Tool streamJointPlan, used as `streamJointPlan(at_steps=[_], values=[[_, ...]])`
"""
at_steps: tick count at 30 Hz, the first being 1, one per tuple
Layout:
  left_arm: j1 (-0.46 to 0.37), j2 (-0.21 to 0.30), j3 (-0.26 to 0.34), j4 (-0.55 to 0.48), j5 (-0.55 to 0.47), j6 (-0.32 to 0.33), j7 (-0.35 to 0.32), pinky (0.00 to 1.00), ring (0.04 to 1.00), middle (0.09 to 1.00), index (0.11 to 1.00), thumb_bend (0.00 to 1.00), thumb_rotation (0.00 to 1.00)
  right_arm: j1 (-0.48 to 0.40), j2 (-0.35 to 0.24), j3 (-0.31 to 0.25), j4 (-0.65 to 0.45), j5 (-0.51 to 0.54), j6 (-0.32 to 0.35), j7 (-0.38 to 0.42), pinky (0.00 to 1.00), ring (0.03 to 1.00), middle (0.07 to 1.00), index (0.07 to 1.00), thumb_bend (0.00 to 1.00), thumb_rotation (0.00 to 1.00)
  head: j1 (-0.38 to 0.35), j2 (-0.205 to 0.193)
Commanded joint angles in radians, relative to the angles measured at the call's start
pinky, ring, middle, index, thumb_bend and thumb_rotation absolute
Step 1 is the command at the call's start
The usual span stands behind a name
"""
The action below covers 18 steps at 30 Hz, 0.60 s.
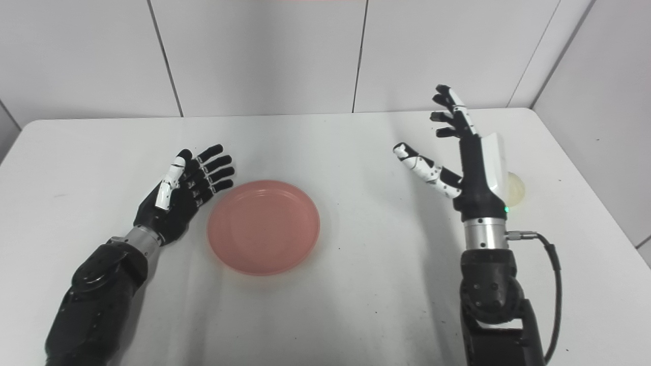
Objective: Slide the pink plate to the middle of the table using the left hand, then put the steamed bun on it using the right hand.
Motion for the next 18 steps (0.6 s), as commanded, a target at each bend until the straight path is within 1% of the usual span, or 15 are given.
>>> streamJointPlan(at_steps=[1, 3, 4, 7, 8, 10, 12, 15, 17, 18], values=[[0.059, 0.022, 0.004, 0.064, 0.012, 0.059, 0.011, 0.84, 0.847, 0.851, 0.834, 0.47, 1.00, -0.039, -0.037, -0.015, -0.052, -0.003, 0.026, 0.016, 0.68, 0.774, 0.855, 0.886, 0.71, 0.68, -0.006, -0.002], [0.060, 0.026, 0.007, 0.066, 0.010, 0.057, 0.003, 0.83, 0.845, 0.850, 0.834, 0.47, 1.00, -0.045, -0.056, -0.016, -0.061, -0.039, 0.043, 0.023, 0.66, 0.769, 0.849, 0.882, 0.73, 0.68, -0.020, -0.004], [0.060, 0.029, 0.008, 0.068, 0.010, 0.053, -0.002, 0.83, 0.847, 0.854, 0.838, 0.48, 1.00, -0.047, -0.063, -0.015, -0.064, -0.056, 0.051, 0.025, 0.65, 0.762, 0.843, 0.877, 0.74, 0.67, -0.026, -0.005], [0.058, 0.034, 0.012, 0.082, 0.007, 0.042, -0.010, 0.83, 0.849, 0.857, 0.841, 0.48, 1.00, -0.055, -0.081, -0.010, -0.068, -0.099, 0.076, 0.028, 0.63, 0.749, 0.822, 0.866, 0.76, 0.64, -0.040, -0.007], [0.056, 0.036, 0.014, 0.091, 0.006, 0.037, -0.014, 0.83, 0.848, 0.858, 0.842, 0.49, 1.00, -0.060, -0.087, -0.009, -0.068, -0.117, 0.092, 0.029, 0.63, 0.744, 0.816, 0.857, 0.78, 0.63, -0.044, -0.008], [0.054, 0.040, 0.015, 0.098, 0.006, 0.030, -0.021, 0.83, 0.848, 0.858, 0.842, 0.49, 1.00, -0.068, -0.096, -0.010, -0.069, -0.140, 0.118, 0.035, 0.63, 0.742, 0.813, 0.853, 0.80, 0.62, -0.048, -0.009], [0.054, 0.045, 0.015, 0.099, 0.006, 0.028, -0.025, 0.83, 0.845, 0.856, 0.841, 0.49, 1.00, -0.076, -0.104, -0.011, -0.070, -0.159, 0.144, 0.044, 0.60, 0.735, 0.816, 0.850, 0.80, 0.60, -0.054, -0.010], [0.052, 0.051, 0.019, 0.111, 0.000, 0.023, -0.033, 0.83, 0.845, 0.855, 0.841, 0.49, 1.00, -0.083, -0.114, -0.013, -0.074, -0.194, 0.188, 0.061, 0.61, 0.740, 0.819, 0.855, 0.81, 0.61, -0.066, -0.011], [0.052, 0.057, 0.022, 0.111, -0.005, 0.024, -0.040, 0.83, 0.844, 0.853, 0.839, 0.49, 1.00, -0.086, -0.121, -0.015, -0.091, -0.227, 0.233, 0.075, 0.61, 0.741, 0.822, 0.854, 0.80, 0.60, -0.082, -0.011], [0.052, 0.062, 0.022, 0.115, -0.006, 0.019, -0.047, 0.83, 0.847, 0.855, 0.841, 0.49, 1.00, -0.086, -0.128, -0.017, -0.097, -0.240, 0.249, 0.081, 0.58, 0.729, 0.823, 0.852, 0.79, 0.58, -0.095, -0.011]])
